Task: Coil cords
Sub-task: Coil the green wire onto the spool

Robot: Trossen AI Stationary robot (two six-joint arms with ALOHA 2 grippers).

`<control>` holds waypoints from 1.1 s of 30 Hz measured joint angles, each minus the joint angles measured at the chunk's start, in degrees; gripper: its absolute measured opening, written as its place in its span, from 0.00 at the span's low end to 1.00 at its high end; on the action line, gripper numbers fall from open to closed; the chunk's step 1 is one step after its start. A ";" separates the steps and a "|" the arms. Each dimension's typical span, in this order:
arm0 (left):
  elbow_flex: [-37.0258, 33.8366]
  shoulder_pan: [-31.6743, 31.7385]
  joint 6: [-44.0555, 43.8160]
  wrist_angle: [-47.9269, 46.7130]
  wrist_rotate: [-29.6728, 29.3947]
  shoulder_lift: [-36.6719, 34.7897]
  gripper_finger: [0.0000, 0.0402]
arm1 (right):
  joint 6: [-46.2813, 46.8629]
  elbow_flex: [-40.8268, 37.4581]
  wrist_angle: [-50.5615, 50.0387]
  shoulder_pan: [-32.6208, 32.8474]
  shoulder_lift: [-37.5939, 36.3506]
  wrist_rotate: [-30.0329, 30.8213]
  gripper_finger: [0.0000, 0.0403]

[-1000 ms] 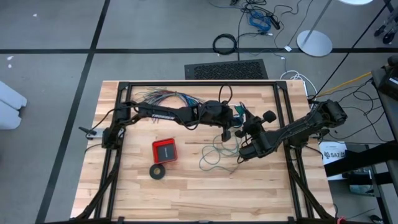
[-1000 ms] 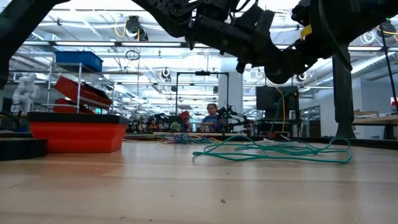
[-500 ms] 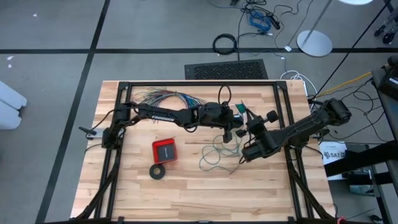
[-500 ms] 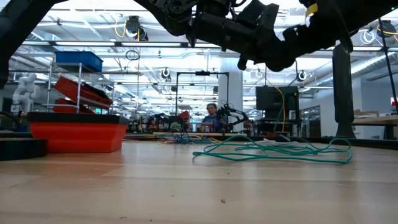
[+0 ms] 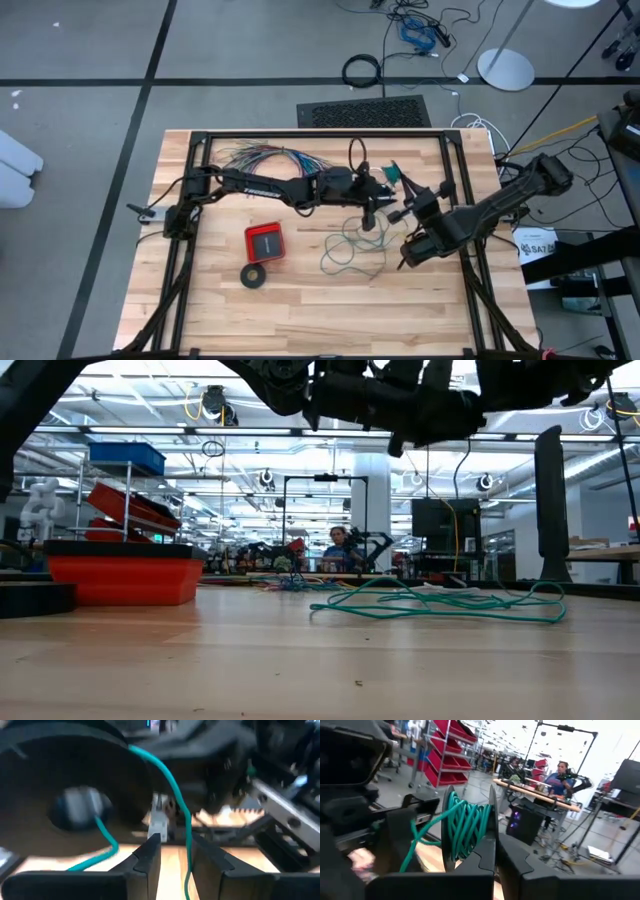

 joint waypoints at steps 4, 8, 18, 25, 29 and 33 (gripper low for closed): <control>0.01 -1.17 2.17 3.15 0.02 0.56 0.26 | 1.29 0.01 0.08 1.43 -1.08 0.02 0.00; -0.10 -2.84 4.85 4.34 0.67 2.50 0.26 | 1.76 0.02 0.04 3.11 -2.48 0.04 0.00; -7.37 -4.42 8.85 24.21 4.42 3.78 0.26 | 1.81 0.02 -0.09 8.16 -5.55 0.03 0.00; -11.19 -3.49 8.38 33.36 9.52 3.82 0.26 | 1.81 0.02 -0.07 10.23 -7.33 0.04 0.00; -11.19 -3.49 8.39 34.40 11.82 4.74 0.26 | 1.81 0.02 -0.05 10.39 -7.66 0.01 0.00; -11.19 -3.51 6.97 35.51 12.24 6.26 0.26 | 1.81 0.02 -0.05 10.41 -7.88 0.00 0.00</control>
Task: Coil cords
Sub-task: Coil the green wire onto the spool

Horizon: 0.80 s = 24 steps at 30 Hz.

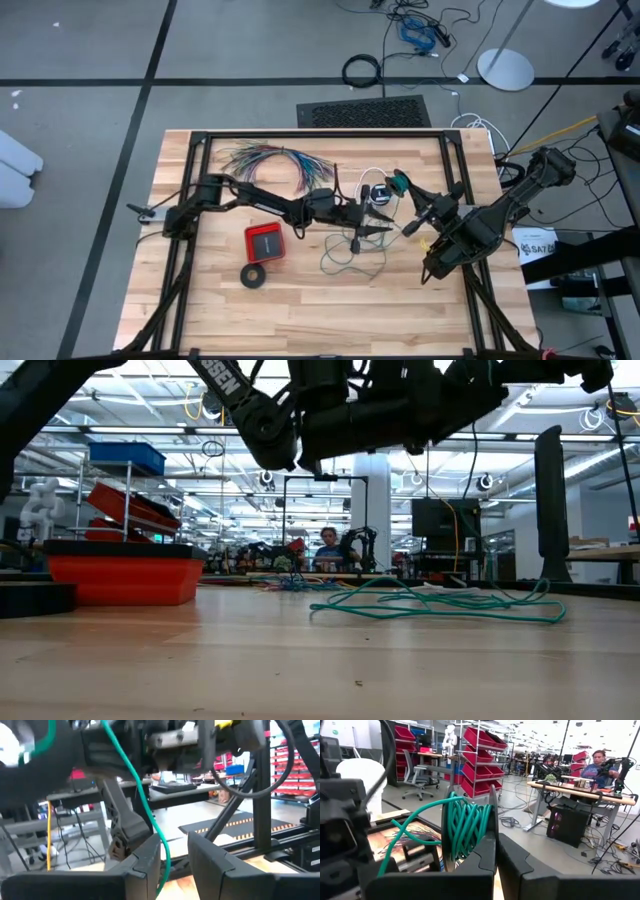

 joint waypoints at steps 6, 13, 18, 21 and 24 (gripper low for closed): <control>0.00 1.06 -3.11 2.25 0.17 1.70 0.23 | -0.31 0.00 -0.02 -0.02 0.00 -0.01 0.00; 0.00 1.88 -3.17 4.02 5.96 1.80 0.17 | -0.98 0.00 -0.02 0.00 0.00 0.00 0.00; 0.00 1.84 -3.35 3.29 7.52 1.80 0.17 | -1.11 0.00 -0.07 0.00 0.02 0.00 0.00; 0.00 2.02 -3.33 2.50 8.64 1.80 0.17 | -1.26 0.00 -0.11 0.00 0.04 0.00 0.00; 0.00 2.55 -4.52 2.61 10.82 1.80 0.17 | -1.29 0.00 -0.32 0.00 0.04 0.00 0.00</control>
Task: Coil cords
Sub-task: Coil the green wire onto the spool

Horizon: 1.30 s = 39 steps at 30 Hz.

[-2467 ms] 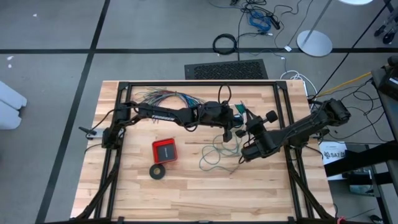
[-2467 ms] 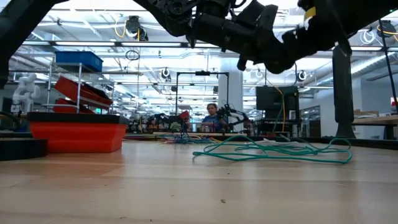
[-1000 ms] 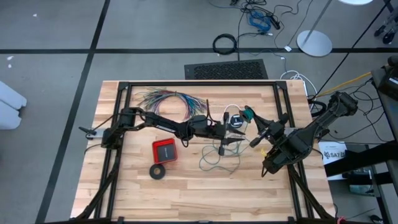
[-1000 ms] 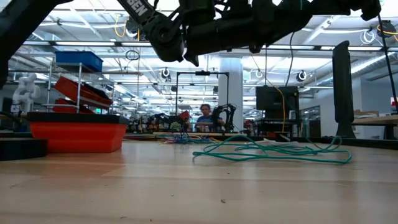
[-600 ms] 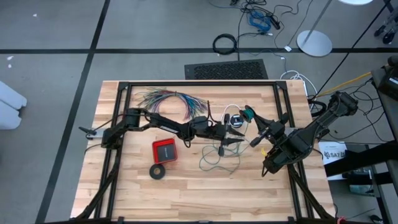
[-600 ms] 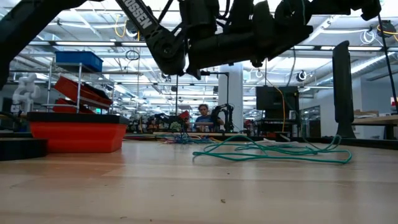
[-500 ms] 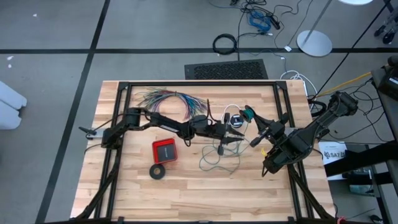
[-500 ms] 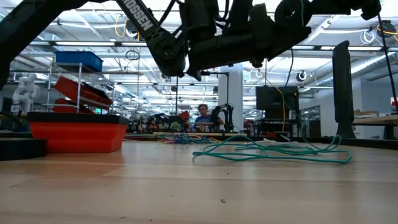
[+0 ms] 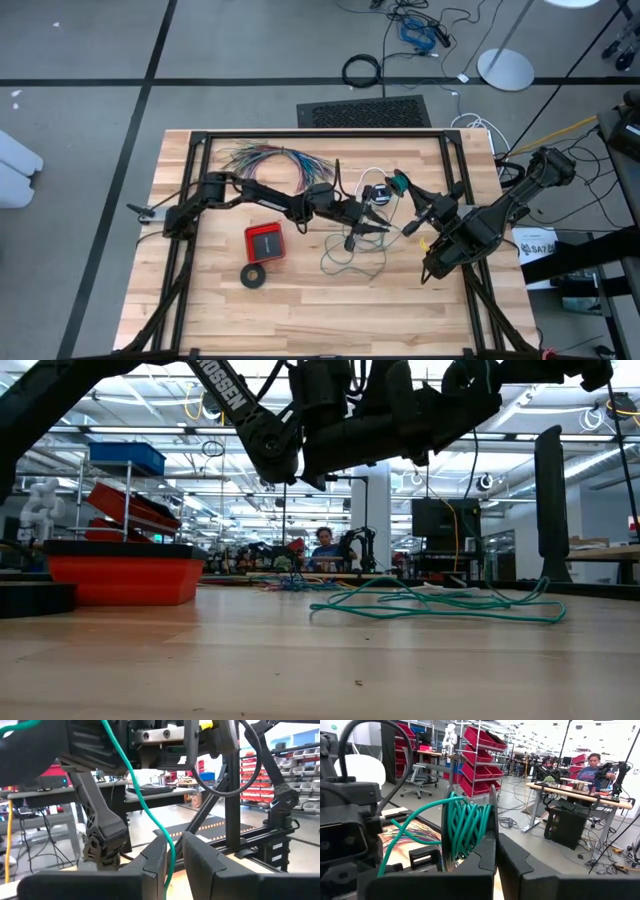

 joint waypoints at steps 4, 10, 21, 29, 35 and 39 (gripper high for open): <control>0.00 0.96 -1.71 0.00 1.81 0.00 0.17 | -0.02 0.00 -0.25 0.00 0.00 0.00 0.00; 0.00 2.09 -3.55 0.76 5.94 0.00 0.17 | -0.44 0.00 -0.48 0.00 0.00 0.00 0.00; 0.00 3.19 -5.64 -3.53 6.64 0.00 0.11 | -0.31 0.00 -0.80 0.00 0.00 0.00 0.00; 1.52 3.38 -1.78 -5.17 3.19 0.00 0.01 | 0.17 0.00 -0.69 0.00 0.00 -0.02 0.00; 7.32 3.38 2.27 -12.76 2.21 0.00 0.01 | 0.16 0.00 0.45 0.00 0.00 0.00 0.00; 11.92 3.07 4.90 -18.24 1.99 0.46 0.00 | 0.17 0.00 0.53 -0.02 0.02 0.00 0.00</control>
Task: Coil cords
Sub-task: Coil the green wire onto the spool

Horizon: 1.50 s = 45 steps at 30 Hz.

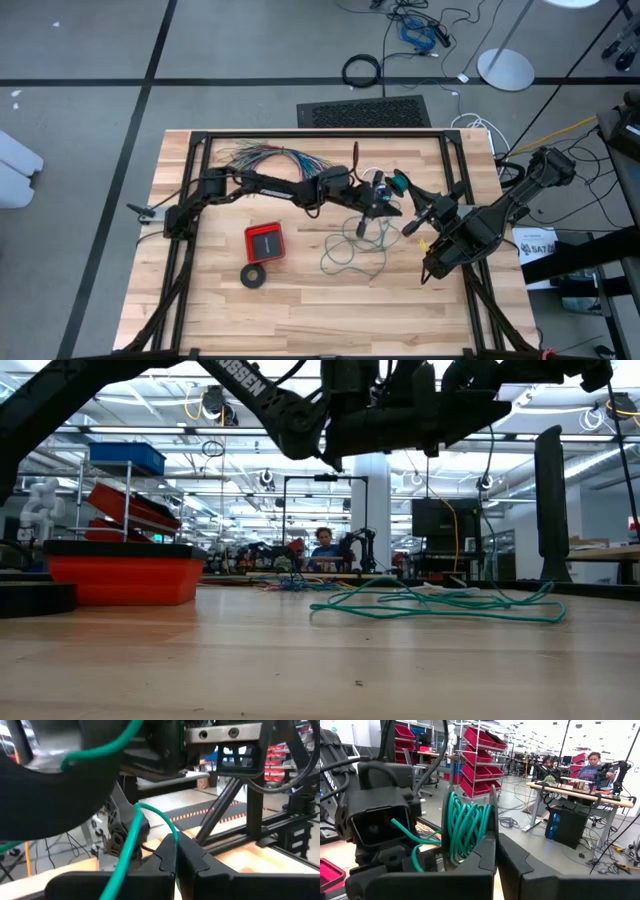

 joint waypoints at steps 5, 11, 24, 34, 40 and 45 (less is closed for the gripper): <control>0.80 0.29 -1.02 -2.51 0.07 0.11 0.00 | -0.02 0.00 -0.05 0.54 0.00 0.00 0.00; 0.09 0.78 -1.91 -6.32 0.82 0.17 0.00 | -1.01 0.00 -0.28 2.64 0.00 -0.12 0.00; -2.48 0.58 1.33 -15.17 6.93 -6.48 0.00 | -7.58 0.00 -0.91 3.50 0.00 -4.53 0.00; -2.46 0.29 5.23 -25.97 8.26 -10.31 0.00 | -14.09 0.00 -0.85 3.37 0.11 -9.42 0.00; -2.46 0.29 5.53 -26.79 8.29 -10.39 0.00 | -16.76 0.00 -0.61 3.24 0.78 -12.10 0.00; -2.46 -0.11 5.53 -26.40 8.11 -10.39 0.00 | -17.35 0.00 -0.11 0.87 2.29 -13.39 0.00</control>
